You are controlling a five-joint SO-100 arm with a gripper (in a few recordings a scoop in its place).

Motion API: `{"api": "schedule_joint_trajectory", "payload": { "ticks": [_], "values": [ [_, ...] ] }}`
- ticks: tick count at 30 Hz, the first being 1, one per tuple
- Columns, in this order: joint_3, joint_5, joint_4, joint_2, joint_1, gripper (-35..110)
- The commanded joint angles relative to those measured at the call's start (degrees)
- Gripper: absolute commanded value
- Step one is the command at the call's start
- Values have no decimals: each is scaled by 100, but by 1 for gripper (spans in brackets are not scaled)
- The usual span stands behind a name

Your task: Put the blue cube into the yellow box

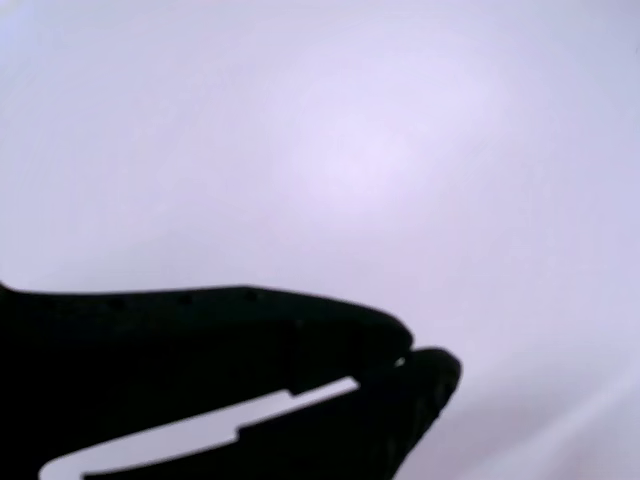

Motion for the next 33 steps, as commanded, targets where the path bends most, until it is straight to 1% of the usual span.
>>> {"api": "schedule_joint_trajectory", "payload": {
  "ticks": [1,4,6,10,12,15,17,33],
  "values": [
    [158,-9,993,176,132,0],
    [158,431,1468,185,141,0],
    [158,369,1951,185,202,0],
    [158,492,2540,185,308,0],
    [158,325,2856,167,352,1],
    [158,642,2839,176,439,1],
    [158,642,2839,176,492,5],
    [158,633,2830,167,466,5]
  ]
}}
